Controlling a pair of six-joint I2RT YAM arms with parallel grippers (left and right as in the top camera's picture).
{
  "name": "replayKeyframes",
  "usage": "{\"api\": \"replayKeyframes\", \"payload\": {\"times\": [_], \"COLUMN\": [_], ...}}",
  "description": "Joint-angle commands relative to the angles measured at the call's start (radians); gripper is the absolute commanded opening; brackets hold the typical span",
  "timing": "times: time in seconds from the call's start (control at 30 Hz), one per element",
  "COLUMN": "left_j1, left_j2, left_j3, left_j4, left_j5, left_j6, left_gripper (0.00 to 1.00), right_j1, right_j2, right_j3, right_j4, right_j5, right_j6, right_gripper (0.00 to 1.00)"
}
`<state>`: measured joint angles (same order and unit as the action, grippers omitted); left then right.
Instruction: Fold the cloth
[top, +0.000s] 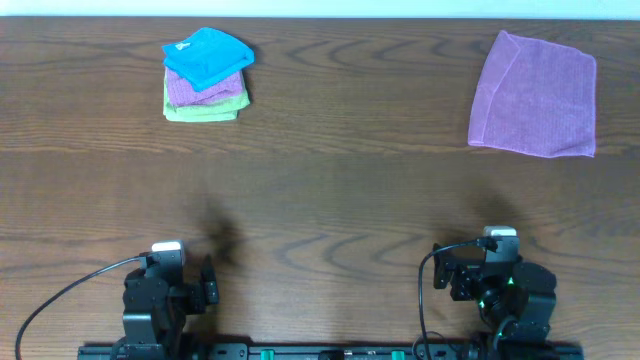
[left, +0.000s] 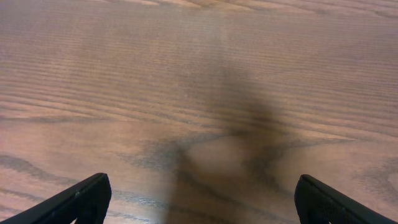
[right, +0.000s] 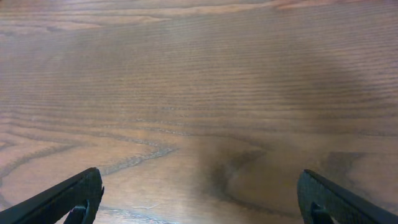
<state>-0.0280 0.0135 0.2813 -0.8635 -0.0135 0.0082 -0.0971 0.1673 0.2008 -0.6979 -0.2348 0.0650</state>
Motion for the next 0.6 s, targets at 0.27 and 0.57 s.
{"api": "replayKeyframes", "payload": {"times": [0.27,0.57], "left_j1": [0.002,0.002], "left_j2": [-0.010,-0.010], "left_j3": [-0.047,-0.047], "left_j4": [-0.034,-0.033], "left_j5": [-0.012,-0.012], "left_j6": [0.018,0.018], "left_gripper": [0.95,0.95], "right_j1": [-0.009,-0.009], "right_j2": [-0.008,-0.008], "right_j3": [-0.002,-0.002], "right_j4": [-0.001,-0.001], "right_j5": [0.000,0.000], "right_j6": [0.008,0.008], "right_gripper": [0.99,0.99]}}
